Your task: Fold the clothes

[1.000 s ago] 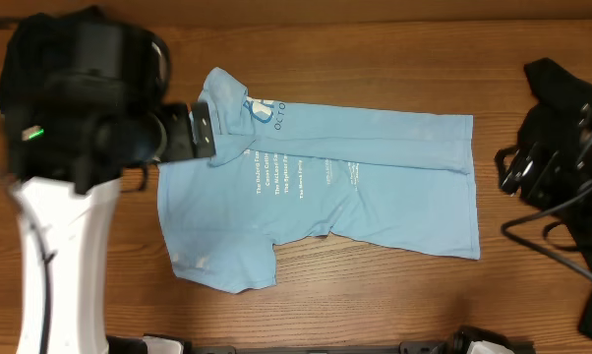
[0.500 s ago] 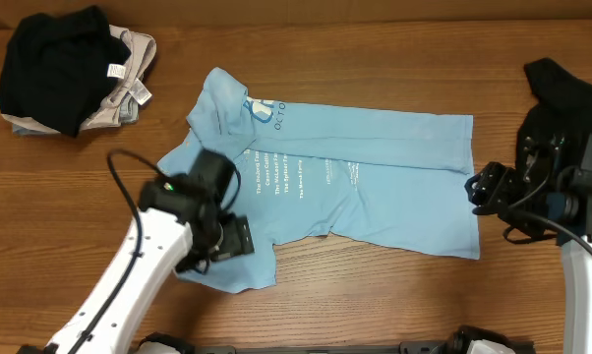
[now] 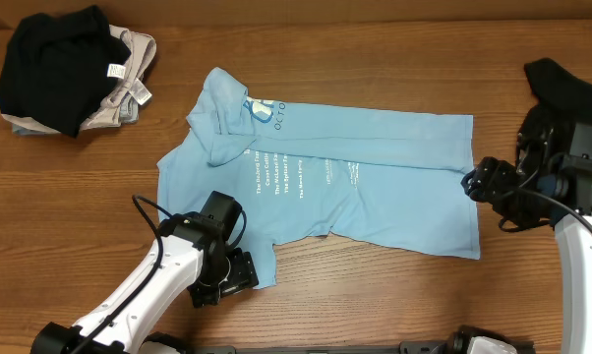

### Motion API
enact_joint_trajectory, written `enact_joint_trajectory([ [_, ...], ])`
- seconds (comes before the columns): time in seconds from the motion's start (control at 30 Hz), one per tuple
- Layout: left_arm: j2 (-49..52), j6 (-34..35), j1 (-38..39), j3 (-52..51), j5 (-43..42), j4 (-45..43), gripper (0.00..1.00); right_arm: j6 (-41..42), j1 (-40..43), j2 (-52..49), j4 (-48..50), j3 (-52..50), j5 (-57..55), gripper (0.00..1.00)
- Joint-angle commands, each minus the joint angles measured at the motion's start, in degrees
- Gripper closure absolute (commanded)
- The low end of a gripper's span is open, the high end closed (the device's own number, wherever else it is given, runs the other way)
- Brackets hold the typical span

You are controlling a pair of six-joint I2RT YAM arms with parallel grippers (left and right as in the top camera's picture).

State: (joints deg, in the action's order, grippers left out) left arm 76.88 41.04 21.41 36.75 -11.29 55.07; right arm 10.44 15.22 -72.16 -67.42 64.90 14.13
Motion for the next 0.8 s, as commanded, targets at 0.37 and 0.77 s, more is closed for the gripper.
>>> enact_joint_trajectory([
  [0.37, 5.81, 2.32, 0.39, -1.03, 3.72, -3.28, 0.52, 0.33, -0.26, -0.31, 2.89, -5.35, -0.57, 0.28],
  [0.77, 22.38, -2.32, 0.35, 1.55, -2.45, -5.29, 0.93, 0.35, -0.26, -0.31, 3.02, -5.35, -0.59, 0.29],
])
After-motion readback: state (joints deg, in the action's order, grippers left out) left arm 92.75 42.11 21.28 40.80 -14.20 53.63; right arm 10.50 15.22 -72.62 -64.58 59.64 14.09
